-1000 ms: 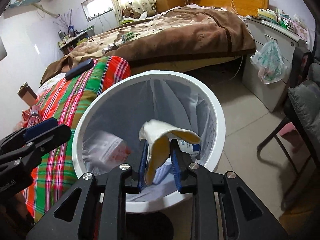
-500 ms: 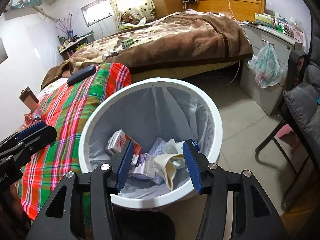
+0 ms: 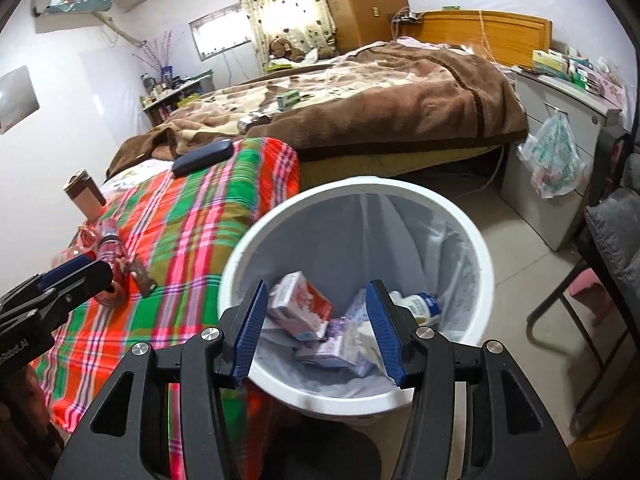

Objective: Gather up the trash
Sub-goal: 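Move both tools back over the trash on the bed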

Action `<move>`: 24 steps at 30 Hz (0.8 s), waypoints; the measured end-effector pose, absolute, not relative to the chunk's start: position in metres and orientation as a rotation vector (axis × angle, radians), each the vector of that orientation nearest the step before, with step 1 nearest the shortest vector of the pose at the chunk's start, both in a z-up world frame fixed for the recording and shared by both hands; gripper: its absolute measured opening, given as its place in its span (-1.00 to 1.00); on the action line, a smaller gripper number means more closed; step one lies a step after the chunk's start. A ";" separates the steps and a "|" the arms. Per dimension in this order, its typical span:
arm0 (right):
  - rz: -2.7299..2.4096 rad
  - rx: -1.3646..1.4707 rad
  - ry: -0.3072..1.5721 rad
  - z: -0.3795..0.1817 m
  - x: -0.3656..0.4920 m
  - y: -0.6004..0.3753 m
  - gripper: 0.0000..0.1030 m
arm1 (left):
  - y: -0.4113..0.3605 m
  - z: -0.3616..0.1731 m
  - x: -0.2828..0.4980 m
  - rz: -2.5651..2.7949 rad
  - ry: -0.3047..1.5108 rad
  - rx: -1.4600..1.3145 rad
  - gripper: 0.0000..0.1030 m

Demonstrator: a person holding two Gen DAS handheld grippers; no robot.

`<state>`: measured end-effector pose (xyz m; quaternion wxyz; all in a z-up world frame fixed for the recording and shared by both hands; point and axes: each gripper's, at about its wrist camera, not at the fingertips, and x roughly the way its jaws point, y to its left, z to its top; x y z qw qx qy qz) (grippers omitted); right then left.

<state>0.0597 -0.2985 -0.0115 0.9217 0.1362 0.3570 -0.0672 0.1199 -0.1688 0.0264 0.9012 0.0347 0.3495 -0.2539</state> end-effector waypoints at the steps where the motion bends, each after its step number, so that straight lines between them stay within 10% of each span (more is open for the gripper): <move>1: -0.133 0.276 0.731 -0.011 0.061 -0.295 0.03 | -0.162 0.027 0.120 -0.515 0.722 0.064 0.21; 24: 0.023 0.204 0.725 -0.007 0.096 -0.223 0.03 | -0.040 0.023 0.130 -0.285 0.725 -0.032 0.22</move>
